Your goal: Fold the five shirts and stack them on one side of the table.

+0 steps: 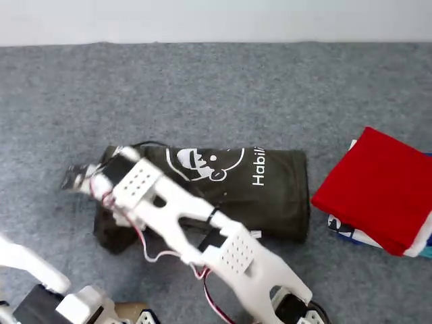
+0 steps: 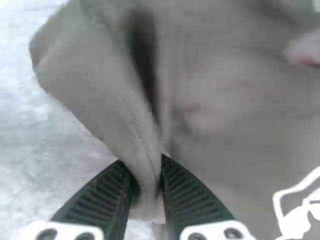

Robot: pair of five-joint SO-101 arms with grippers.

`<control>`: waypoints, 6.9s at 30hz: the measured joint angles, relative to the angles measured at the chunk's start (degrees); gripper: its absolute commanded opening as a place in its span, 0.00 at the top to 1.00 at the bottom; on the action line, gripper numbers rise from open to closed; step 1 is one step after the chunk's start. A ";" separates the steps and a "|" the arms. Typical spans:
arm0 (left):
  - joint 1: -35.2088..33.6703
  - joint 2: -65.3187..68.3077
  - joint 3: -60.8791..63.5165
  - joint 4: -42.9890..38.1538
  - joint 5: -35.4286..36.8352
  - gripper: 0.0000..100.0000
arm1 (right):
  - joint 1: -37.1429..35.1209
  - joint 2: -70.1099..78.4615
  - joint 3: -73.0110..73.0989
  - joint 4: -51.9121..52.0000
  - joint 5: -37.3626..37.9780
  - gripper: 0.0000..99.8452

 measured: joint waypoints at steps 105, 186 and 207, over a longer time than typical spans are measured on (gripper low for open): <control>2.73 0.00 0.00 0.53 0.00 0.99 | 9.41 29.36 -40.35 -3.96 5.19 0.99; 6.24 0.00 0.00 1.14 0.00 0.99 | 17.32 -0.70 -0.44 1.05 1.58 0.99; 6.24 -12.40 0.00 9.76 0.00 0.99 | 18.37 -30.42 27.25 1.05 -10.20 0.99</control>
